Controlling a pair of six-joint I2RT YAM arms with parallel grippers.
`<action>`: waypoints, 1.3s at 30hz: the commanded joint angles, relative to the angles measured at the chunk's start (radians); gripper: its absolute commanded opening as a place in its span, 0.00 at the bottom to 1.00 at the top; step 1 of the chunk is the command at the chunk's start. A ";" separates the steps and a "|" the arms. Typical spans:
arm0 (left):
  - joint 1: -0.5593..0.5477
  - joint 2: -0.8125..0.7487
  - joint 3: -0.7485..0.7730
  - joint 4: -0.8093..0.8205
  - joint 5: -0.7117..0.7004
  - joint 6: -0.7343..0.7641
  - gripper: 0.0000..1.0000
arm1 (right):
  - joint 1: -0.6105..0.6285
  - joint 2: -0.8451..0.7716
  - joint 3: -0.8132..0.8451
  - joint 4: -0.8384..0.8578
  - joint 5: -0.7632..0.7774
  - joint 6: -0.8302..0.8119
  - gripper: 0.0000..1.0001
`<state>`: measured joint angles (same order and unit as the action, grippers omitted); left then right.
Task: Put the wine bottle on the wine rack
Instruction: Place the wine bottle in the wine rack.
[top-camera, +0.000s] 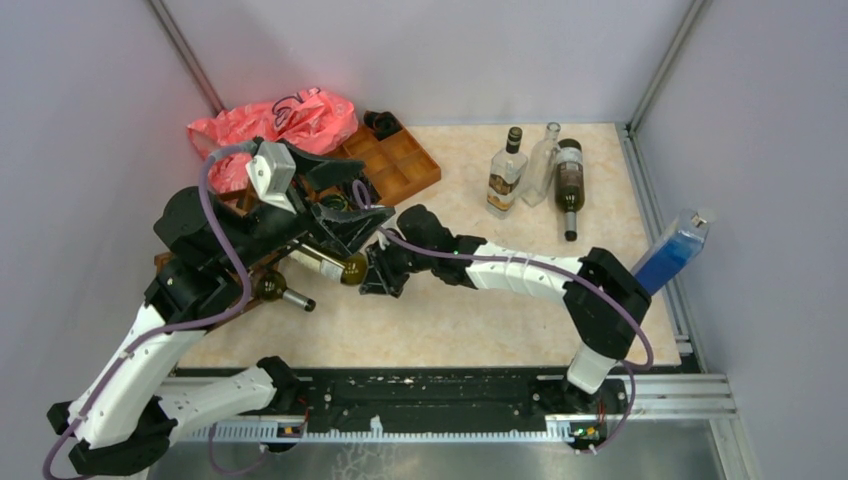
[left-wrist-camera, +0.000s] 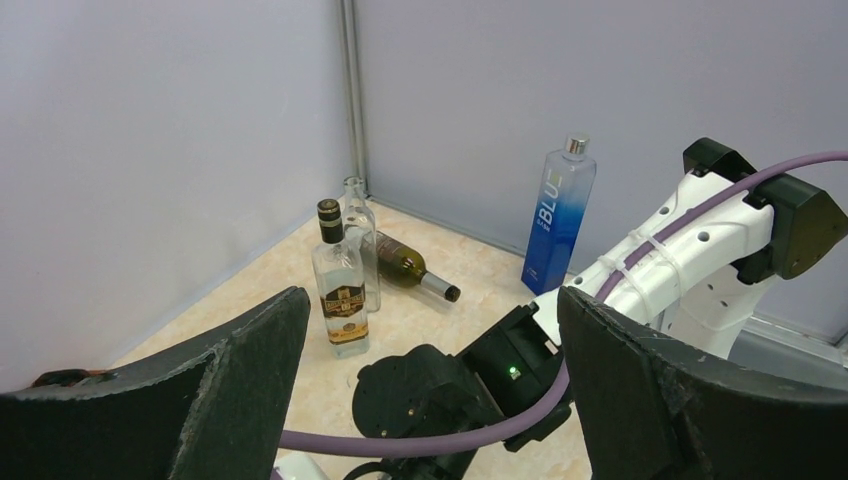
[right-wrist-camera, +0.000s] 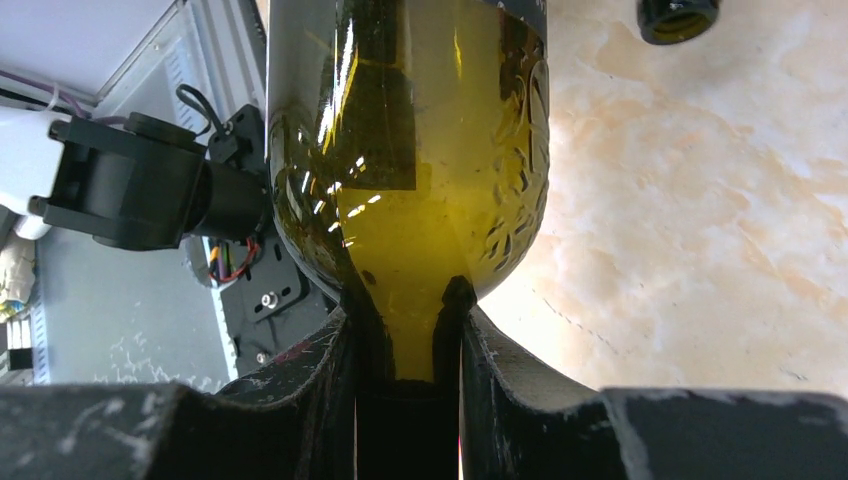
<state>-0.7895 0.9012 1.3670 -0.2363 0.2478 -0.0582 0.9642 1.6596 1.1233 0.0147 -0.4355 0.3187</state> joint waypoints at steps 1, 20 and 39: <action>0.003 -0.011 0.024 -0.003 -0.021 0.012 0.99 | 0.020 0.002 0.120 0.192 -0.031 0.004 0.00; 0.003 -0.027 0.017 -0.016 -0.022 0.020 0.99 | 0.058 0.116 0.255 0.146 -0.008 0.037 0.00; 0.004 -0.039 -0.006 -0.009 -0.001 -0.003 0.99 | 0.070 0.290 0.511 0.060 0.023 0.100 0.00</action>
<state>-0.7895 0.8772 1.3666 -0.2474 0.2333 -0.0509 1.0264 1.9560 1.5124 -0.1055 -0.3901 0.4034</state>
